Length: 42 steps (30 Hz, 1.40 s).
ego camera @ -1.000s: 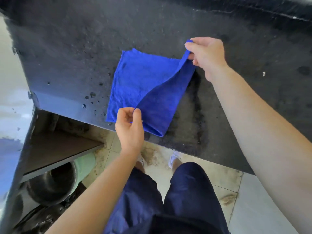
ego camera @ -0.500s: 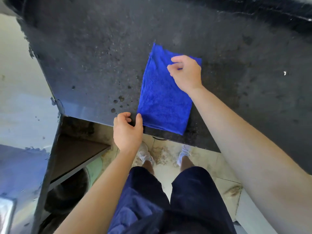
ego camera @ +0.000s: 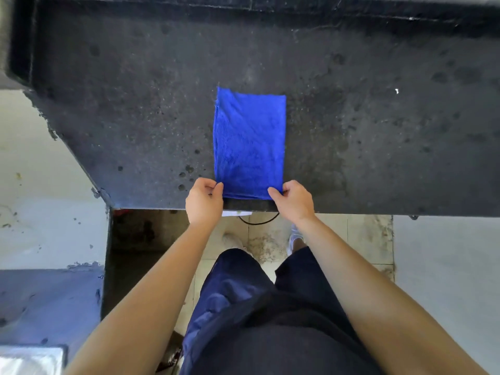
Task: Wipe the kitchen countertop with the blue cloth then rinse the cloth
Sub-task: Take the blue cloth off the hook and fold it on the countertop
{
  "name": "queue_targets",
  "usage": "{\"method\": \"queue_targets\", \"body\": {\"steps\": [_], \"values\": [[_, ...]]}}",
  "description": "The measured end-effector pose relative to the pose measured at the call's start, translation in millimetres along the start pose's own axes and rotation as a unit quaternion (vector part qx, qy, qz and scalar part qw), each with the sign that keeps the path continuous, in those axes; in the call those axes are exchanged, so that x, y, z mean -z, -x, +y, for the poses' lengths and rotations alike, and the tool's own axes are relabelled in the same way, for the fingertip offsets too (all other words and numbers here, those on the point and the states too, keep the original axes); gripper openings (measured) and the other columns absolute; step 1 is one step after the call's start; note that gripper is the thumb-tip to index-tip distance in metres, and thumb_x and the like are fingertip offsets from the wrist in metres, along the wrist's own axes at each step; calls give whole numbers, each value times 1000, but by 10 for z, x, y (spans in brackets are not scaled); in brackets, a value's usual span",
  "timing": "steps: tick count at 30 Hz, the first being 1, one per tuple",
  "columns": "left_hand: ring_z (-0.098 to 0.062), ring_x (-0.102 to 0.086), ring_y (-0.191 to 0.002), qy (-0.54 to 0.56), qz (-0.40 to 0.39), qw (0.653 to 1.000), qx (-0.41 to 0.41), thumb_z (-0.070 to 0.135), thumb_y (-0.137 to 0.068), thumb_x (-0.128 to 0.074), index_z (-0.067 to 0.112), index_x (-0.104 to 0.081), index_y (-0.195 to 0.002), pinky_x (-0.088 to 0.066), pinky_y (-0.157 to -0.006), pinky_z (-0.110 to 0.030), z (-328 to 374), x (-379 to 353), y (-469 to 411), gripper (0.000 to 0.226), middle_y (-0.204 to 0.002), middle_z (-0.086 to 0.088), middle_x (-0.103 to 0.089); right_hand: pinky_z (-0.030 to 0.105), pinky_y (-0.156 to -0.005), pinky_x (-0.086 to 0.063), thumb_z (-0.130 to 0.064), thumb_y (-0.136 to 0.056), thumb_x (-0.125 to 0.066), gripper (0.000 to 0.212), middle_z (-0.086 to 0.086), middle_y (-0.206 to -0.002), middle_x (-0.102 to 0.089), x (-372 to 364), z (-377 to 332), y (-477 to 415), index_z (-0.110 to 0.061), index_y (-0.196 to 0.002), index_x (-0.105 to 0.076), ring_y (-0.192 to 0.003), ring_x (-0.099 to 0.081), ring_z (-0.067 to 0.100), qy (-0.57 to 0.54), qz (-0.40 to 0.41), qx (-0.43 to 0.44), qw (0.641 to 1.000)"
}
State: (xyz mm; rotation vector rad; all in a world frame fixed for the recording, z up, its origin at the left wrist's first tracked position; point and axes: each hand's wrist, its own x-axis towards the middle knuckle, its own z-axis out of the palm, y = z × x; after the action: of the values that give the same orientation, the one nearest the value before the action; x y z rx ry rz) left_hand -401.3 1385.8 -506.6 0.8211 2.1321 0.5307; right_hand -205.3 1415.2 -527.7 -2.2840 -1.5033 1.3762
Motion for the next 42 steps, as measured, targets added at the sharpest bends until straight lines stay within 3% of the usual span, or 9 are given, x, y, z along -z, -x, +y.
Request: {"method": "queue_targets", "body": {"steps": [6,11,16,21,27,30,34,38,42], "values": [[-15,-71,-75,202,3,979,-24,18,-92,-71,18,-59,-96,-58,-68,-32,89,360,118,13,-87,-5,-70,20,-63,-51,-39,-92,-68,28,-7,-88,-72,309,-295,284,-19,-108,-56,-67,-71,6,-171,45,61,982],[-19,-72,-78,171,-44,984,34,19,-90,-74,21,-55,-112,-59,-82,-45,-211,277,245,29,-78,1,-71,28,-70,-55,-39,-87,-74,37,-3,-78,-70,242,-22,423,-32,-113,-48,-72,-70,11,-85,9,76,993],[-16,-67,-72,209,-33,977,21,11,-91,-71,19,-60,-108,-57,-75,-33,-244,232,308,21,-80,1,-67,16,-72,-48,-27,-90,-72,15,-11,-84,-68,189,129,507,-32,-102,-66,-70,-63,2,-72,12,123,990],[-10,-66,-69,244,-11,970,-9,4,-90,-70,18,-63,-102,-58,-72,-32,2,299,76,19,-94,2,-69,7,-70,-45,-21,-87,-76,27,-10,-81,-69,420,-37,352,-30,-111,-69,-66,-63,-1,-64,-14,149,987],[-14,-68,-78,315,-33,948,-38,1,-84,-76,14,-64,-98,-58,-81,-29,504,392,-409,22,-92,-8,-71,12,-71,-47,-27,-87,-75,14,-13,-81,-66,779,-443,-235,-29,-101,-73,-68,-59,2,-12,39,231,972],[-9,-67,-80,261,-35,962,-72,-3,-83,-75,16,-63,-96,-57,-82,-26,754,336,-740,26,-92,-4,-70,24,-76,-50,-30,-88,-72,11,-12,-75,-62,873,-663,-670,-29,-99,-73,-72,-57,4,21,70,251,965],[-15,-68,-88,201,5,976,-78,4,-85,-73,22,-63,-98,-58,-91,-40,958,173,-1215,24,-98,-1,-70,33,-84,-50,-28,-91,-68,14,-14,-72,-59,900,-953,-1156,-25,-104,-71,-86,-57,10,43,76,234,968],[-18,-59,-119,20,-17,991,-130,14,-90,-69,14,-56,-132,-46,-98,-24,926,48,-1355,44,-137,-3,-56,35,-94,-49,-32,-91,-65,48,-3,-114,-65,873,-1053,-1400,-24,-137,-53,-104,-62,19,77,24,177,981],[-28,-31,-147,-250,-64,914,-312,25,-100,-56,12,-48,-146,-35,-114,-45,664,-85,-1218,48,-162,-11,-29,41,-90,-51,-37,-97,-56,41,0,-128,-57,779,-911,-1278,-25,-136,-51,-106,-62,23,173,49,186,966]]}}
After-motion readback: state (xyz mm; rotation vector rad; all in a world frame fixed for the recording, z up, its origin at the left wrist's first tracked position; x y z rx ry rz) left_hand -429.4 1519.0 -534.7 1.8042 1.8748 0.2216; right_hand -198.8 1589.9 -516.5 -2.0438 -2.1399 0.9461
